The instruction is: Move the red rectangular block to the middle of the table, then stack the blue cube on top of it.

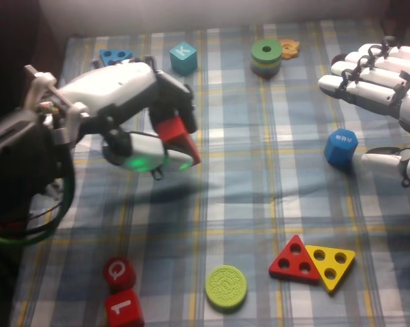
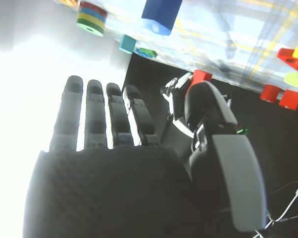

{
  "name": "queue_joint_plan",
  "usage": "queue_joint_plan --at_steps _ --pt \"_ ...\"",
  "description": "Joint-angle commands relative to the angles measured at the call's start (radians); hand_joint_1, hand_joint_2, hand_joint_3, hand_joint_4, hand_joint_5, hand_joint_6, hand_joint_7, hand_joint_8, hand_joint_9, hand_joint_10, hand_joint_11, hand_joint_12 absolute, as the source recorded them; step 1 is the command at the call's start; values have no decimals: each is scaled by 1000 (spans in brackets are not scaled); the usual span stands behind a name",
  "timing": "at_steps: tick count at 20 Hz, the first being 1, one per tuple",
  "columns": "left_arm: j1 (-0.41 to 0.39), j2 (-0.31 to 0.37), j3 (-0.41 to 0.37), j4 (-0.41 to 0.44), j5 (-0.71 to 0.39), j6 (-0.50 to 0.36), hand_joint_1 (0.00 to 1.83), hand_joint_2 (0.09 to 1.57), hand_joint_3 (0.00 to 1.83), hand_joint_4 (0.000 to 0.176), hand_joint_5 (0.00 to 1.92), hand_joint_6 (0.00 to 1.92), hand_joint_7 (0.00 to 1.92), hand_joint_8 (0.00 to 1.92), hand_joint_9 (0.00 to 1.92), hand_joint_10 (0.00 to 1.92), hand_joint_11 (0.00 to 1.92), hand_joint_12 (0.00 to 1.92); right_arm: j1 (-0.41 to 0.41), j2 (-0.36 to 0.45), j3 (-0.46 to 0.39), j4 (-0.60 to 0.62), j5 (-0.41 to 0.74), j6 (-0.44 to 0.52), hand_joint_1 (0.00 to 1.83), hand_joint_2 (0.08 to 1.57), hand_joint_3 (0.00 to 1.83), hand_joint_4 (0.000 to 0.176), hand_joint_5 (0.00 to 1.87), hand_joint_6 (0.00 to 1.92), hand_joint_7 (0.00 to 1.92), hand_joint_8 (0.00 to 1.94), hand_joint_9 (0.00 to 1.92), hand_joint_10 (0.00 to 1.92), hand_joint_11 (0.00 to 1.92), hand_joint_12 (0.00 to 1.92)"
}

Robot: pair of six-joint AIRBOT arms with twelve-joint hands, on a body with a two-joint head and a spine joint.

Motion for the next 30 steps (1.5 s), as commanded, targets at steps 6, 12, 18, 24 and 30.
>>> queue_joint_plan --at_steps 6,12,18,24,30 --pt "-81 -88 54 33 14 77 1224 1111 0 0 937 976 1054 986 828 672 0 1558 7 -3 3 1 114 -4 310 1353 0 0 0 0 0 0 0 0 0 0" --pt "-122 -149 86 19 61 161 1197 1132 4 35 913 1122 983 989 627 814 0 1427 7 -5 4 1 114 -4 285 1354 0 0 0 0 0 0 0 0 0 0" --pt "-136 -199 103 12 111 252 1201 1128 0 37 938 1057 979 1044 650 1042 0 1792 7 -9 6 2 114 -3 292 1349 0 0 0 0 0 0 0 0 0 0" --pt "-114 -210 109 -1 119 252 1232 1114 0 0 1020 798 985 1184 747 1229 60 1921 7 -9 6 5 114 -3 212 1364 3 0 0 0 0 0 0 0 0 0" --pt "-105 -207 103 -5 120 252 1166 1183 8 40 838 1189 850 1239 630 1105 0 1907 7 -9 7 7 114 -3 264 1356 0 0 0 0 0 0 0 0 0 0"
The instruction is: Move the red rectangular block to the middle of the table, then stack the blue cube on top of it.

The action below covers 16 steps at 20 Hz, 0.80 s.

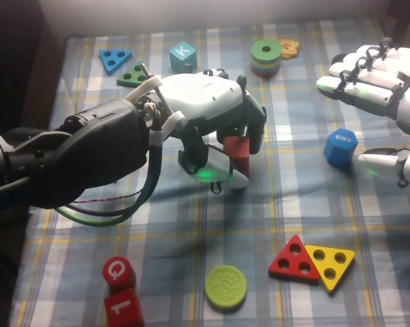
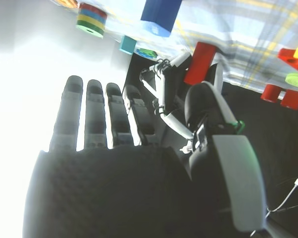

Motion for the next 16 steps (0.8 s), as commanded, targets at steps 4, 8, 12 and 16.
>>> queue_joint_plan --at_steps 4,8,12,16 --pt "5 5 -11 12 -80 3 1075 1139 0 34 912 1076 786 1154 593 1344 0 1919 7 0 3 2 114 -3 330 1348 0 0 0 0 0 0 0 0 0 0" --pt "10 16 -26 12 -91 3 1229 885 0 42 859 241 805 615 468 1257 0 1909 7 0 3 4 114 -3 285 1343 0 0 0 0 0 0 0 0 0 0" --pt "14 31 -40 13 -105 3 1097 783 0 169 487 4 352 38 10 611 0 512 7 0 3 4 114 -3 201 1352 3 0 0 0 0 0 0 0 0 0" --pt "23 65 -76 22 -148 -7 770 827 0 176 116 0 10 0 0 5 0 1 7 1 2 5 114 -2 203 1348 0 0 0 0 0 0 0 0 0 0"
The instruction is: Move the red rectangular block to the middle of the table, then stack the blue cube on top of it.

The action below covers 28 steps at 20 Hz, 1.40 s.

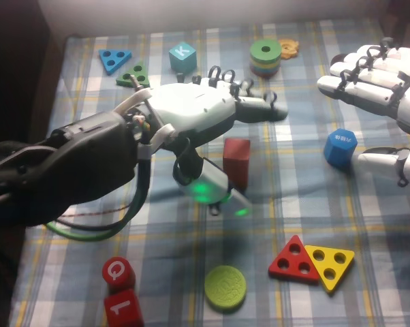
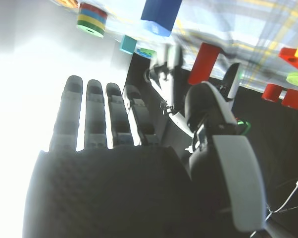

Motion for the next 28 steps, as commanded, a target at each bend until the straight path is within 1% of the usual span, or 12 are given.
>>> queue_joint_plan --at_steps 1,5,9,10,12,13,16,18,19,21,26,28 --pt "-6 15 -10 31 -122 -27 662 892 0 176 22 0 1 0 0 0 0 0 7 0 2 1 114 0 217 1344 0 0 0 0 0 0 0 0 0 0" --pt "19 117 -83 145 -232 -223 625 928 10 176 0 0 0 0 0 0 0 0 7 1 1 0 113 5 386 1305 0 0 0 0 0 0 0 0 0 0" --pt "71 217 -155 182 -385 -365 569 943 14 146 0 0 0 0 0 0 0 0 7 0 3 -1 112 22 573 1231 0 0 0 0 0 0 4 2 0 0" --pt "101 257 -177 200 -448 -446 608 981 27 113 0 0 0 0 0 0 0 0 7 -4 11 -11 112 52 639 1196 0 0 0 0 4 1 46 21 60 30" --pt "132 294 -202 207 -522 -496 625 1081 34 50 0 0 0 0 0 0 0 0 8 -24 34 -35 111 107 646 1181 0 0 0 0 38 9 61 64 1 657" --pt "150 314 -217 207 -566 -511 650 1132 21 42 0 0 0 0 0 0 0 0 10 -38 49 -42 105 134 624 1198 0 0 0 0 75 13 68 88 0 812" --pt "192 346 -239 206 -671 -568 755 1154 14 72 0 0 0 0 0 0 0 0 20 -79 88 -43 69 157 712 1203 0 0 127 33 252 22 118 418 0 1369" --pt "207 356 -245 197 -704 -577 769 1162 14 89 0 0 0 0 0 0 0 0 32 -105 111 -43 38 159 757 1213 3 0 183 44 303 20 90 526 0 1248" --pt "210 358 -245 193 -708 -580 773 1170 16 90 0 0 0 0 0 0 0 0 36 -113 119 -43 27 159 780 1210 1 0 211 51 345 27 117 559 0 1294" --pt "220 361 -246 189 -710 -586 763 1175 14 46 0 0 0 0 0 0 0 0 47 -134 140 -42 -2 159 873 1195 0 0 312 71 463 48 201 623 0 1304" --pt "232 362 -247 180 -716 -590 740 1177 7 61 0 0 0 0 0 0 0 0 61 -153 159 -42 -26 158 896 1219 1 0 399 278 602 136 188 941 0 1428" --pt "234 362 -247 179 -716 -591 729 1176 5 65 0 0 0 0 0 0 0 0 65 -159 164 -42 -29 158 890 1242 0 0 364 595 605 448 224 1090 0 1532"
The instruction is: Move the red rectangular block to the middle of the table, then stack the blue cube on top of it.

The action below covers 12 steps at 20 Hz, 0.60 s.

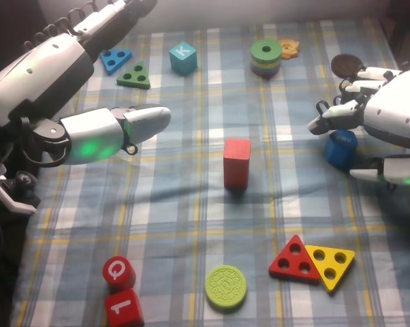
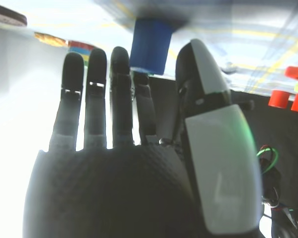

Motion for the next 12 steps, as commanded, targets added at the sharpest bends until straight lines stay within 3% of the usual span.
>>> queue_joint_plan --at_steps 1,3,6,7,10,12 --pt "-4 4 -3 16 -126 -8 735 1181 6 63 0 0 0 0 0 0 0 0 17 -5 4 3 106 2 1108 1323 0 0 471 1559 734 1460 312 1396 0 1893" --pt "-2 4 -3 14 -128 -9 730 1179 5 67 0 0 0 0 0 0 0 0 23 -9 6 3 105 0 1143 1295 0 0 571 1458 775 1491 363 1460 0 1915" --pt "4 7 -3 10 -134 -10 696 1180 4 83 0 0 0 0 0 0 0 0 39 -11 3 -8 106 -7 1159 1287 0 0 682 1283 697 1667 347 1755 0 1921" --pt "7 8 -3 7 -136 -10 697 1182 4 76 0 0 0 0 0 0 0 0 46 -10 -3 -22 106 -7 1165 1288 0 0 693 1255 680 1704 333 1813 11 1921" --pt "21 13 -3 -7 -140 -10 732 1173 0 81 0 0 0 0 0 0 0 0 79 -8 -26 -85 108 -7 1156 1299 0 0 654 1306 684 1706 326 1814 0 1921" --pt "36 16 -6 -21 -148 -10 706 1172 0 111 0 0 0 0 0 0 0 0 110 -7 -40 -129 118 -7 1166 1310 2 0 635 1266 672 1780 386 1910 53 1921"
